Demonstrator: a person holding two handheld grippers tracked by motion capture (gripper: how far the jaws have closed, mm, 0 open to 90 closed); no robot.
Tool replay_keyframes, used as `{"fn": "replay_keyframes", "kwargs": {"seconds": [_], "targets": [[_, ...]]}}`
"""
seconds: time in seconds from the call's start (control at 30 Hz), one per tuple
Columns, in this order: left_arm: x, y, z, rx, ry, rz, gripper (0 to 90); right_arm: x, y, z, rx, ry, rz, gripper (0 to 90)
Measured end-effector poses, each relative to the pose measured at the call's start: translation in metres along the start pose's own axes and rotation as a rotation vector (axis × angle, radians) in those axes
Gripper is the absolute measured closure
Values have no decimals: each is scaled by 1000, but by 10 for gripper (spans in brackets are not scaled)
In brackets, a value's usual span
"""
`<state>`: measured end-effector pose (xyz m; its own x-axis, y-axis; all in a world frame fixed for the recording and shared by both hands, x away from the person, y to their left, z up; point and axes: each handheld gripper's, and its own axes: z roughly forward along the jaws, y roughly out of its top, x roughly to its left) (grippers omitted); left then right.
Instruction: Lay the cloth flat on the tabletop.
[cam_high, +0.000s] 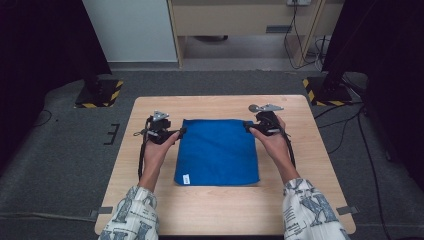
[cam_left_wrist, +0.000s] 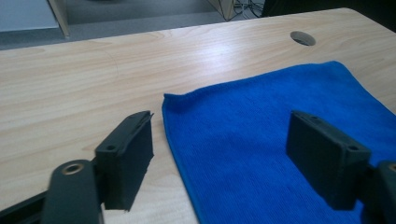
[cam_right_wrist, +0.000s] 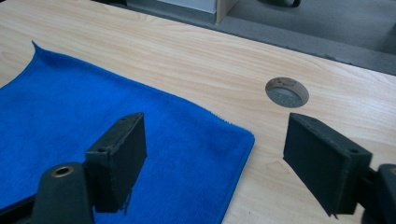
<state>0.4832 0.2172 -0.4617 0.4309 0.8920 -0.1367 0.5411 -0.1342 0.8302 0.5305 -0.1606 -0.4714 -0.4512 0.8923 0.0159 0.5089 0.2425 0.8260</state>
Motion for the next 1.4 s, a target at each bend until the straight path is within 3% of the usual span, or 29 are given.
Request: {"fn": "replay_keyframes", "kwargs": {"seconds": [0.1, 0.27, 0.57, 0.7, 0.83, 0.97, 1.1, 1.2, 1.27, 1.4], "targets": [[-1, -9, -4, -4, -18, -11, 166, 3, -3, -4, 2, 16, 0, 185], [-3, -22, -5, -3, -25, 6, 132, 10, -13, -5, -1, 50, 31, 178], [-2, -32, -10, -19, -45, 1, 93, 30, -20, -7, 21, 93, 18, 147], [-2, -36, -15, 3, -35, 56, 75, 49, -21, -10, 40, 128, -15, 130], [5, -40, -19, 4, -9, 32, 70, 68, -24, -12, 39, 166, -77, 112], [14, -43, -25, 3, 0, 17, 70, 86, -29, -12, 53, 212, -107, 114], [20, -45, -26, 8, -5, 3, 75, 104, -32, -11, 64, 262, -135, 132], [23, -47, -26, 8, -9, 8, 75, 118, -32, -11, 63, 298, -169, 169], [24, -48, -28, -11, -33, 27, 72, 128, -31, -13, 61, 322, -182, 170], [30, -48, -33, -23, 11, 10, 67, 147, -32, -17, 71, 358, -218, 170]]}}
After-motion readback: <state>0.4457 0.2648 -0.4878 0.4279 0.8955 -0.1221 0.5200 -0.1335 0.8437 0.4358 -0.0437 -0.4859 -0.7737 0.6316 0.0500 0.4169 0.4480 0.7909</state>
